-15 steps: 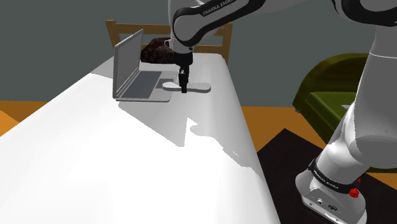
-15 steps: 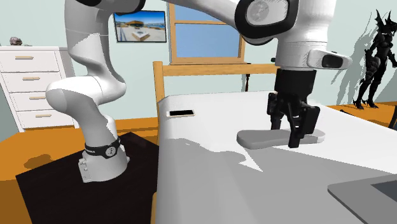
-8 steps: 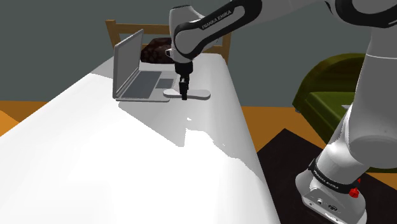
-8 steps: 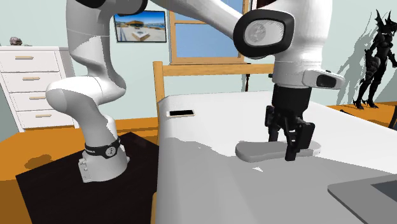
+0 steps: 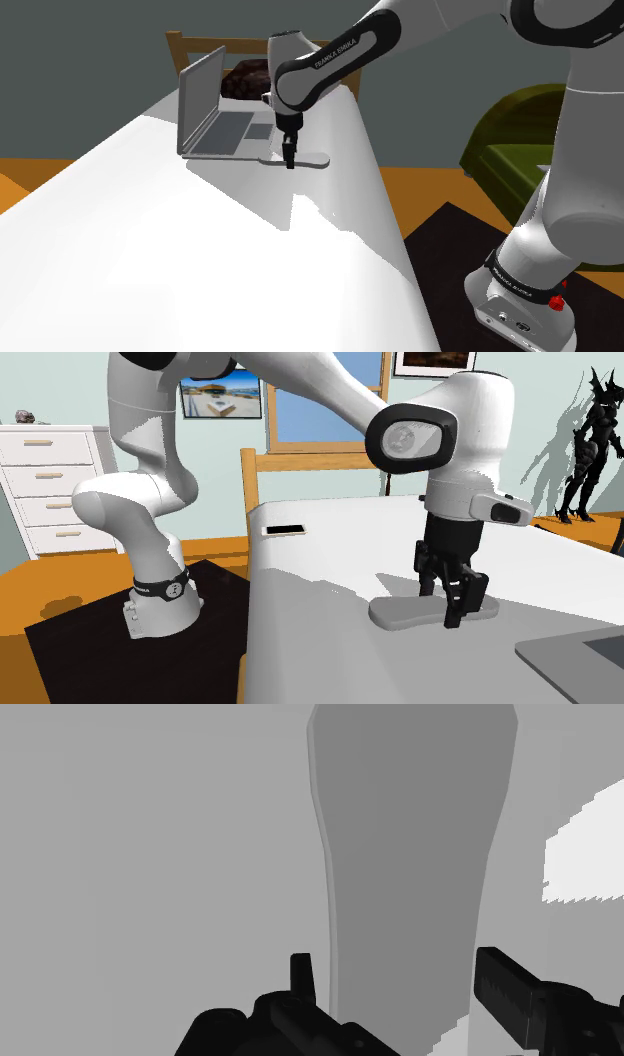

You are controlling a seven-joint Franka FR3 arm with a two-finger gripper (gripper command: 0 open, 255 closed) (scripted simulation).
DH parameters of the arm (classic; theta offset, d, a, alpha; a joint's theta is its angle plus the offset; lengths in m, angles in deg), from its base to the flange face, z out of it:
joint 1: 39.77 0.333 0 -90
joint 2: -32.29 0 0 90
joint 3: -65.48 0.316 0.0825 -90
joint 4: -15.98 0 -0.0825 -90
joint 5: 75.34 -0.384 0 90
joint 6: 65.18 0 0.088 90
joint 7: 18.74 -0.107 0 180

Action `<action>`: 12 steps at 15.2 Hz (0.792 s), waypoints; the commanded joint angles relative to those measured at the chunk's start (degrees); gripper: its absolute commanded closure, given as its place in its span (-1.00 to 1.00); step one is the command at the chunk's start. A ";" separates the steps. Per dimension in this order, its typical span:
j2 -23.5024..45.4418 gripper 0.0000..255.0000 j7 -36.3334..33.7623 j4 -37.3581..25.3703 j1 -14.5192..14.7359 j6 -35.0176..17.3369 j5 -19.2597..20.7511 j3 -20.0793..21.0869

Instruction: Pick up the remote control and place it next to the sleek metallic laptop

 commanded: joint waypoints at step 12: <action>2.09 1.00 -0.37 1.52 0.11 -3.64 0.45 -0.17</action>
